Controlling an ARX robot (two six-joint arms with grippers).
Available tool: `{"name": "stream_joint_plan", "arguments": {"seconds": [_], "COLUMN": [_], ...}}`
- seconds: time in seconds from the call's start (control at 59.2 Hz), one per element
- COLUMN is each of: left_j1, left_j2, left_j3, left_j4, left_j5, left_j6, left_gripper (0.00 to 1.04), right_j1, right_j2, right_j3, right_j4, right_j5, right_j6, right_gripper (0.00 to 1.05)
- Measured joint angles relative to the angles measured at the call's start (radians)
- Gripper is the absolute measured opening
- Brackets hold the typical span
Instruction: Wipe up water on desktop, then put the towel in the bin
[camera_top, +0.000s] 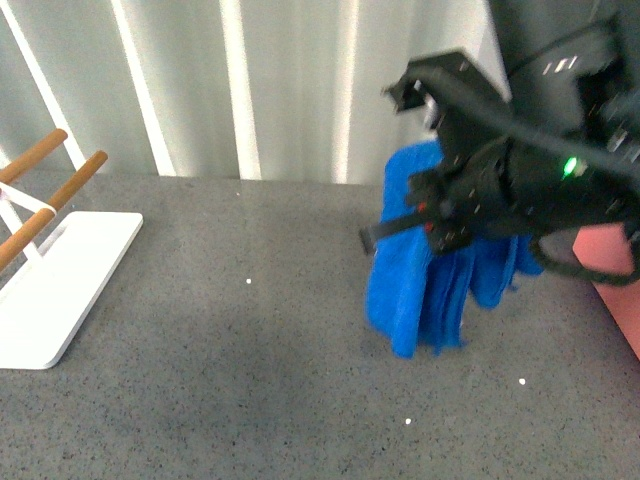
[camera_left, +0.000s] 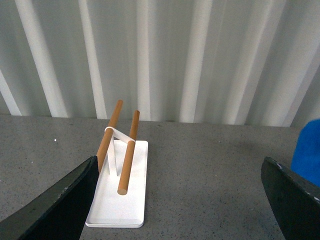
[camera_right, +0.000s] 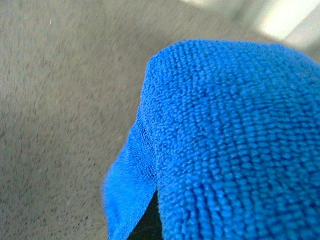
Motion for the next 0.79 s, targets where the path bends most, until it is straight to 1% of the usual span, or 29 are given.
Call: {"name": "stream_joint_plan", "arguments": {"seconds": [0.101, 0.219, 0.287, 0.355, 0.439, 0.49, 0.608, 0.658, 0.794], "left_j1": [0.000, 0.000, 0.000, 0.000, 0.000, 0.000, 0.000, 0.000, 0.000], "left_j2": [0.000, 0.000, 0.000, 0.000, 0.000, 0.000, 0.000, 0.000, 0.000], "left_j3": [0.000, 0.000, 0.000, 0.000, 0.000, 0.000, 0.000, 0.000, 0.000], "left_j4": [0.000, 0.000, 0.000, 0.000, 0.000, 0.000, 0.000, 0.000, 0.000], "left_j5": [0.000, 0.000, 0.000, 0.000, 0.000, 0.000, 0.000, 0.000, 0.000], "left_j6": [0.000, 0.000, 0.000, 0.000, 0.000, 0.000, 0.000, 0.000, 0.000], "left_gripper": [0.98, 0.98, 0.98, 0.98, 0.98, 0.98, 0.98, 0.98, 0.98], "right_j1": [-0.030, -0.063, -0.082, -0.112, -0.148, -0.180, -0.246, -0.267, -0.357], "right_j2": [-0.088, -0.167, -0.198, -0.223, -0.229, -0.229, -0.226, -0.226, -0.200], "right_j3": [0.066, 0.159, 0.207, 0.256, 0.293, 0.317, 0.375, 0.389, 0.408], "right_j4": [-0.120, -0.306, -0.411, -0.544, -0.674, -0.769, -0.878, -0.894, -0.948], "right_j5": [0.054, 0.153, 0.223, 0.313, 0.362, 0.373, 0.364, 0.365, 0.367], "right_j6": [-0.002, 0.018, 0.044, 0.090, 0.149, 0.188, 0.237, 0.243, 0.269], "right_gripper": [0.05, 0.05, 0.05, 0.05, 0.05, 0.05, 0.05, 0.05, 0.05]}}
